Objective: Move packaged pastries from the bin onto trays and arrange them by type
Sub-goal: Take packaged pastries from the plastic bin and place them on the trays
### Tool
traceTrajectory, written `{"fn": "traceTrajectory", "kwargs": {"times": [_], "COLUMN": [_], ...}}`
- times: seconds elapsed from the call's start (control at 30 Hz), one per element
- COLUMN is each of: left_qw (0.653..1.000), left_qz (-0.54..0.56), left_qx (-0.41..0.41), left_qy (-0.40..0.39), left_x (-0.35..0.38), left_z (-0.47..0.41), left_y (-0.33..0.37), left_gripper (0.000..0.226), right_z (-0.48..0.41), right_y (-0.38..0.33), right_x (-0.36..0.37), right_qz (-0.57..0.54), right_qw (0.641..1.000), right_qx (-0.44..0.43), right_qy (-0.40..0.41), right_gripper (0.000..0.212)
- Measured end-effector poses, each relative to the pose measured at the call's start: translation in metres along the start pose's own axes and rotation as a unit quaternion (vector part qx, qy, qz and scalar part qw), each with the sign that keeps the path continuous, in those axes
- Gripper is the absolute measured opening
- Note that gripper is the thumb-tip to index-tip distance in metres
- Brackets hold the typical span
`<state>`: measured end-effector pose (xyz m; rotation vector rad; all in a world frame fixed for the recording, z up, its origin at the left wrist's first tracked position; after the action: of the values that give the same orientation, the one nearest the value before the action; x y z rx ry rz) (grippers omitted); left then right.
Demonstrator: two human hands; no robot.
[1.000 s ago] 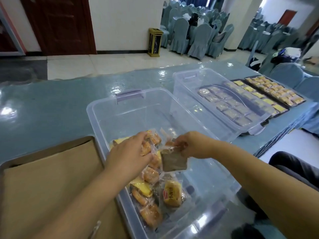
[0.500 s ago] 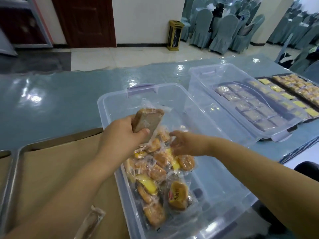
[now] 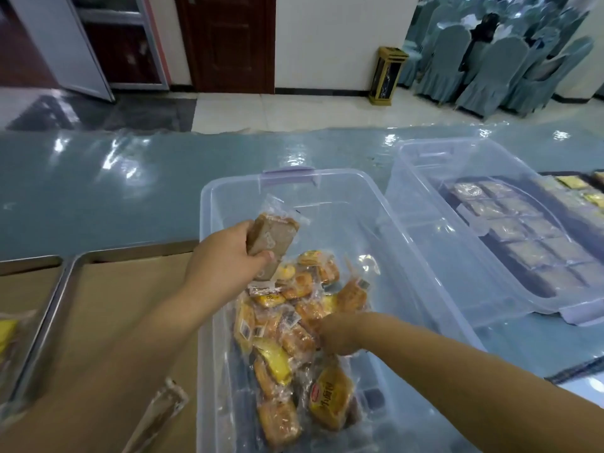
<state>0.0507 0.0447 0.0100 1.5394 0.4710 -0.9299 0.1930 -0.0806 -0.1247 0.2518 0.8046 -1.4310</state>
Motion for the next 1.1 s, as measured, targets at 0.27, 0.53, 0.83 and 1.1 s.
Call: {"fn": "traceTrajectory", "kwargs": {"times": [0.27, 0.53, 0.83, 1.1], "left_qw": [1.000, 0.999, 0.984, 0.934], "left_qz": [-0.005, 0.039, 0.173, 0.311], "left_qx": [-0.003, 0.006, -0.021, -0.065], "left_qy": [0.006, 0.001, -0.046, -0.165], "left_x": [-0.002, -0.004, -0.012, -0.012], "left_z": [0.000, 0.002, 0.001, -0.003], "left_y": [-0.001, 0.000, 0.002, 0.002], "left_gripper": [0.028, 0.016, 0.037, 0.056], "right_z": [0.006, 0.030, 0.092, 0.100], "right_y": [0.000, -0.017, -0.009, -0.013], "right_x": [-0.003, -0.063, -0.162, -0.170], "right_qz": [-0.133, -0.213, -0.351, -0.346], "right_qw": [0.990, 0.954, 0.785, 0.643], "right_qx": [-0.046, -0.178, -0.226, -0.106], "right_qy": [-0.012, 0.109, 0.459, 0.675], "right_gripper": [0.017, 0.022, 0.019, 0.018]}}
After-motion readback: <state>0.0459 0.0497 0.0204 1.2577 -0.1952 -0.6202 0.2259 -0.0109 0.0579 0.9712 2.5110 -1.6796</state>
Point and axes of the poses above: each hand's wrist, its own z-axis away from the middle knuckle, its own x-axis out of the palm, y = z × x, the point moved 7 cm from there along -z, towards the middle knuckle, and after that the axes turned 14 degrees about -x, right-handed, at the moved point
